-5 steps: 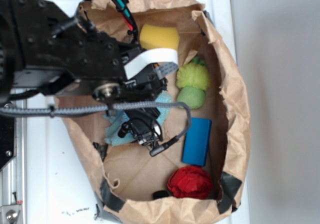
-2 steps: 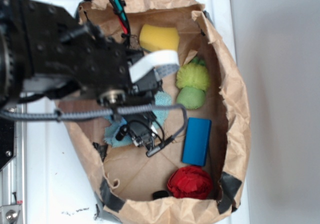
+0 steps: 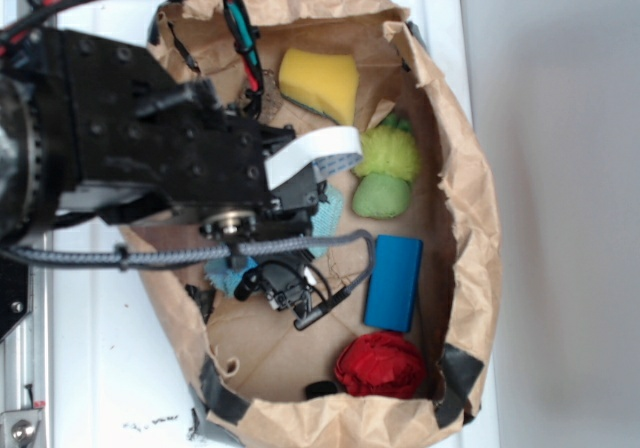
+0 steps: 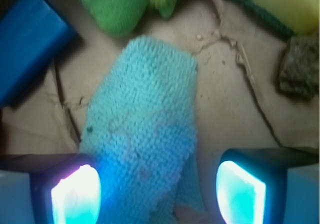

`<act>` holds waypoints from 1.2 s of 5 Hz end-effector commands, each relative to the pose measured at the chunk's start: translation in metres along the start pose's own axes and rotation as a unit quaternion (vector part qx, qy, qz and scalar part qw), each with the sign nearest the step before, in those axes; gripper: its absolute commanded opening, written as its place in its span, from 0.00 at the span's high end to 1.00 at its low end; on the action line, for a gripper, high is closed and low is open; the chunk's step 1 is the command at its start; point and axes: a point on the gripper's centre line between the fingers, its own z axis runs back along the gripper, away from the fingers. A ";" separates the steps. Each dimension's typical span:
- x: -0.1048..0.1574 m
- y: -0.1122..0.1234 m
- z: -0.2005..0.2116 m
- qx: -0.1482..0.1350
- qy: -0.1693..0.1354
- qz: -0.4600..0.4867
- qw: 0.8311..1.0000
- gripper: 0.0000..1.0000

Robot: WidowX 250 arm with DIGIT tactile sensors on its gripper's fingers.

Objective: Grab the blue cloth.

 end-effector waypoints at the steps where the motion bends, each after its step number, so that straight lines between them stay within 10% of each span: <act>1: 0.013 -0.015 0.019 -0.024 -0.025 -0.003 0.999 0.00; 6: 0.004 -0.039 -0.023 -0.018 -0.064 0.005 0.998 0.00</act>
